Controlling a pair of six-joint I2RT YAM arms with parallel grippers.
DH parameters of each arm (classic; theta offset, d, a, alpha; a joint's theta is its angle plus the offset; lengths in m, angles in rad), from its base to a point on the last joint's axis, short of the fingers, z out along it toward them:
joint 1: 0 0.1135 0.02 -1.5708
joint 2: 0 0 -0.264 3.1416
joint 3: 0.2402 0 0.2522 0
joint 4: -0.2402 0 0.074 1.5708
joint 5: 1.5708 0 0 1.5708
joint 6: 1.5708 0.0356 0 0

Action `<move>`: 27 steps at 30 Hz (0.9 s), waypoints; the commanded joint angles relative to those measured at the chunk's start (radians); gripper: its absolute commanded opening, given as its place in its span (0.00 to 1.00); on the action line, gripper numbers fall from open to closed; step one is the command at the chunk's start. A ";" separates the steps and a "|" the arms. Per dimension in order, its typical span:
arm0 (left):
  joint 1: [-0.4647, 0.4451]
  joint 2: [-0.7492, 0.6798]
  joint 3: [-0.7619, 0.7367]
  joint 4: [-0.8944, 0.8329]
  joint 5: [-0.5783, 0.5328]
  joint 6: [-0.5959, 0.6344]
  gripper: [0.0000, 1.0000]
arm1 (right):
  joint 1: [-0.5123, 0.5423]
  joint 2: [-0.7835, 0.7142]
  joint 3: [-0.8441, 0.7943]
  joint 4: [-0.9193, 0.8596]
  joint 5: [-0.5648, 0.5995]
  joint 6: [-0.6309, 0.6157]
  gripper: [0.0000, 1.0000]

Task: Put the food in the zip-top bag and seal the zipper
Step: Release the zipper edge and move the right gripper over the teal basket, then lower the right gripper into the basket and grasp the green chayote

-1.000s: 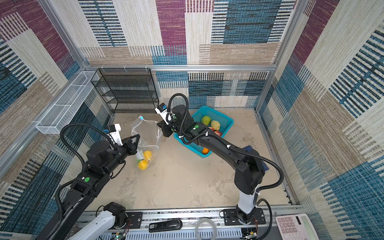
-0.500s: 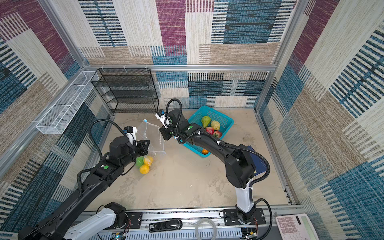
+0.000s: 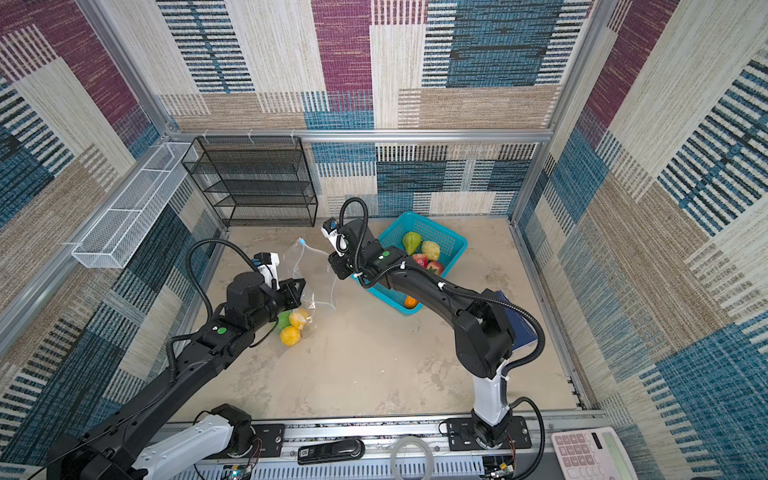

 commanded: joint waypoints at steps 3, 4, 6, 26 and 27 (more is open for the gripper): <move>0.000 0.046 0.019 0.057 0.085 -0.007 0.00 | -0.061 -0.074 -0.053 0.060 -0.002 -0.001 0.51; 0.000 0.054 0.022 0.058 0.099 -0.005 0.00 | -0.077 -0.085 -0.065 0.062 0.007 0.005 0.54; 0.000 0.077 0.031 0.065 0.130 -0.002 0.00 | -0.120 -0.103 -0.097 0.065 0.036 0.015 0.60; -0.001 0.100 0.028 0.089 0.109 0.000 0.00 | -0.471 0.224 0.090 -0.002 0.033 0.015 0.78; -0.002 0.099 0.026 0.089 0.107 0.002 0.00 | -0.476 0.243 0.107 -0.002 0.027 0.014 0.78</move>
